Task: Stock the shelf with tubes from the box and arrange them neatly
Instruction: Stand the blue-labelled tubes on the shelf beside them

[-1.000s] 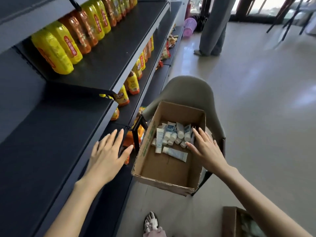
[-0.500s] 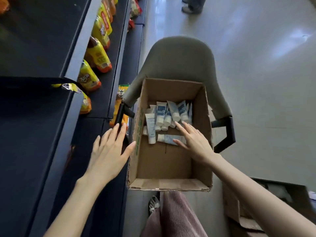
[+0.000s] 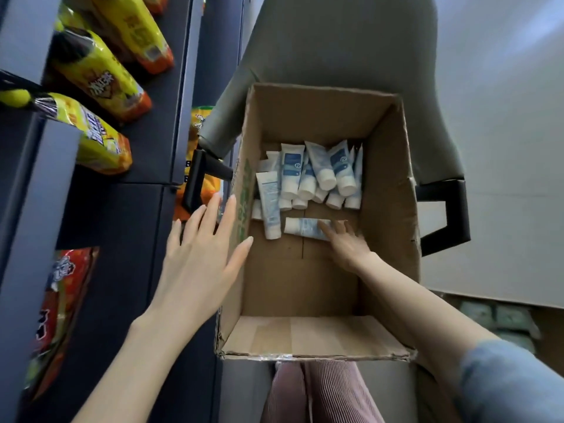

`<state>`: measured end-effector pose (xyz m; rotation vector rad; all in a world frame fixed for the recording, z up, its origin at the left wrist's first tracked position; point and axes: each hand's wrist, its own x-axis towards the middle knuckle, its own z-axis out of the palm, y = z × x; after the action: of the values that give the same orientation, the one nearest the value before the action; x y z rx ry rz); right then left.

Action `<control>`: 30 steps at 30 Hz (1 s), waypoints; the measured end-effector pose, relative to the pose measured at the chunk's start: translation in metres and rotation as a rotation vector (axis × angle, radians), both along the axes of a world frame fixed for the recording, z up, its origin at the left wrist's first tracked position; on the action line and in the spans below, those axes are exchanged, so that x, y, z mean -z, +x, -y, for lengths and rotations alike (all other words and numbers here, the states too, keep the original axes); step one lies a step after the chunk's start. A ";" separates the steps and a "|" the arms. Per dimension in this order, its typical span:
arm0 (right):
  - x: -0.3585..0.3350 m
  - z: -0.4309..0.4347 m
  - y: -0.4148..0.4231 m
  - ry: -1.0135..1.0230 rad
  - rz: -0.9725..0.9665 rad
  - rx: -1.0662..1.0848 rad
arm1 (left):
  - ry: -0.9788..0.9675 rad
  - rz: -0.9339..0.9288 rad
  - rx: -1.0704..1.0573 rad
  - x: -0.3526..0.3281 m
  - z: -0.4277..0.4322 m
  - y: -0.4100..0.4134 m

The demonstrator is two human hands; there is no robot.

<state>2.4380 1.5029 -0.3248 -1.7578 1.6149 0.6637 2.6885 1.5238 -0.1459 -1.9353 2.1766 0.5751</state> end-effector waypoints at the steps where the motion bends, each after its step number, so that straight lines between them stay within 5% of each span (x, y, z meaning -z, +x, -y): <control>1: 0.006 0.001 -0.001 0.004 -0.034 -0.033 | -0.001 -0.008 -0.011 0.000 0.000 0.001; 12: 0.030 -0.001 0.010 -0.233 -0.199 -0.105 | -0.018 -0.108 -0.078 -0.002 -0.003 -0.002; 22: -0.017 0.015 -0.010 -0.340 0.159 0.327 | 0.016 -0.190 -0.083 -0.002 -0.017 -0.020; 30: -0.074 0.042 -0.003 -0.414 0.638 0.548 | 0.028 -0.321 -0.141 -0.003 -0.017 -0.032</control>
<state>2.4348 1.4611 -0.2507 -1.4550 1.7024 -0.4760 2.6563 1.5404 -0.1428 -2.1175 2.2019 0.9965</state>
